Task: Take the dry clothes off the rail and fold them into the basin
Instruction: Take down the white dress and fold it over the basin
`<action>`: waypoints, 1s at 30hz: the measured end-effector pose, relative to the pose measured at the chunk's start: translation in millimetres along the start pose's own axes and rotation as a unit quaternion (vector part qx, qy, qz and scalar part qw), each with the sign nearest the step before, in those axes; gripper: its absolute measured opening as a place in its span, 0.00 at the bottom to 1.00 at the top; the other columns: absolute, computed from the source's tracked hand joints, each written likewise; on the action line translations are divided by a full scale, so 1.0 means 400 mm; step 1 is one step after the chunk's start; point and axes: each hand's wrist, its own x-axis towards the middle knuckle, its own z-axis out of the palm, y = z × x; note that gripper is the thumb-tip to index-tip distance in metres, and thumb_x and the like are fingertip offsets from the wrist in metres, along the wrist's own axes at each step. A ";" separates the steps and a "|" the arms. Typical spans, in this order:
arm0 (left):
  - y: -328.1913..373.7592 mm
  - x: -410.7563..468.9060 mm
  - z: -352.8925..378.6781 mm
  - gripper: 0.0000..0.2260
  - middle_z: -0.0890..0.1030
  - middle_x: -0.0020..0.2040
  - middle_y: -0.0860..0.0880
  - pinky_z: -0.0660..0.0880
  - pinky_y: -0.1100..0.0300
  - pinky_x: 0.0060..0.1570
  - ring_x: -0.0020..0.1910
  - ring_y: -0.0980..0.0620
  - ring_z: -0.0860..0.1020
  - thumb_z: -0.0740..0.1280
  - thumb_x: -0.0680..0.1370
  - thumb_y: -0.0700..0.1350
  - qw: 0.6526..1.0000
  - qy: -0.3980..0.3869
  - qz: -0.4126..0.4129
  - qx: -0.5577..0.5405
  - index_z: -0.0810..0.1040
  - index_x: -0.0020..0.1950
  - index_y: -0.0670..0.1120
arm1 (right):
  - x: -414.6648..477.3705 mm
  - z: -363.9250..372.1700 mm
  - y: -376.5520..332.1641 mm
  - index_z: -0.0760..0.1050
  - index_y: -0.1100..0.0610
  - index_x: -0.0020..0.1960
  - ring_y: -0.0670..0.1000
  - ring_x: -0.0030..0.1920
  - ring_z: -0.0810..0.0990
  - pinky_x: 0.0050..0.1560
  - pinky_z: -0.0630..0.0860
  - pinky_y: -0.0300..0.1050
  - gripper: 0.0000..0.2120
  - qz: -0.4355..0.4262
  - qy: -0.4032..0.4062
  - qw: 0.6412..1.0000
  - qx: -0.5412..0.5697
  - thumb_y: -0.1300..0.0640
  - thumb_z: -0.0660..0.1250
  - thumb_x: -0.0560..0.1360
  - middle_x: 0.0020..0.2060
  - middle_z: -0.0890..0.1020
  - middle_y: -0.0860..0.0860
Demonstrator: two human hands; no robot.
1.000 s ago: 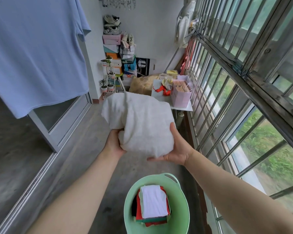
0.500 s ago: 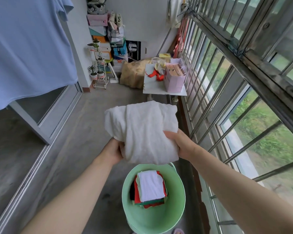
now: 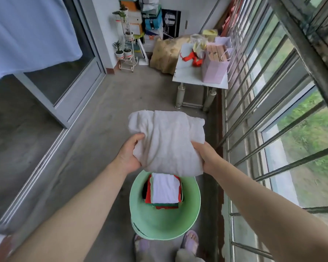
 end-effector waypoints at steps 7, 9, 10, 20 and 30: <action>-0.098 0.104 -0.025 0.23 0.83 0.55 0.48 0.76 0.54 0.56 0.52 0.51 0.82 0.73 0.66 0.49 0.992 0.050 -0.025 0.114 0.78 0.60 0.46 | 0.124 -0.045 0.076 0.76 0.52 0.54 0.54 0.49 0.81 0.45 0.76 0.47 0.11 0.065 -0.004 0.997 -0.050 0.58 0.68 0.73 0.50 0.83 0.52; -0.139 0.147 -0.052 0.24 0.83 0.54 0.49 0.75 0.52 0.59 0.53 0.51 0.81 0.78 0.64 0.48 0.984 0.088 -0.032 0.149 0.78 0.58 0.48 | 0.166 -0.049 0.124 0.75 0.54 0.60 0.56 0.51 0.81 0.48 0.77 0.49 0.15 0.082 -0.001 0.995 -0.053 0.58 0.68 0.73 0.52 0.83 0.53; -0.164 0.173 -0.073 0.27 0.83 0.54 0.48 0.76 0.51 0.59 0.53 0.50 0.81 0.80 0.61 0.48 0.981 0.107 -0.042 0.154 0.79 0.58 0.47 | 0.189 -0.052 0.152 0.75 0.54 0.62 0.56 0.52 0.81 0.50 0.77 0.50 0.16 0.091 0.000 0.994 -0.054 0.56 0.67 0.74 0.52 0.83 0.53; -0.406 0.445 -0.256 0.19 0.84 0.52 0.47 0.78 0.55 0.46 0.51 0.48 0.82 0.76 0.68 0.43 0.963 0.136 -0.164 0.167 0.79 0.58 0.45 | 0.362 -0.084 0.438 0.73 0.49 0.59 0.50 0.52 0.81 0.57 0.77 0.48 0.25 0.130 0.041 0.986 -0.096 0.45 0.77 0.65 0.53 0.82 0.48; -0.689 0.678 -0.526 0.35 0.84 0.52 0.48 0.76 0.46 0.58 0.51 0.45 0.82 0.79 0.56 0.56 0.931 0.172 -0.249 0.203 0.77 0.61 0.48 | 0.576 -0.134 0.812 0.73 0.54 0.58 0.53 0.50 0.77 0.50 0.71 0.47 0.16 0.245 0.133 0.956 -0.087 0.50 0.70 0.73 0.51 0.80 0.50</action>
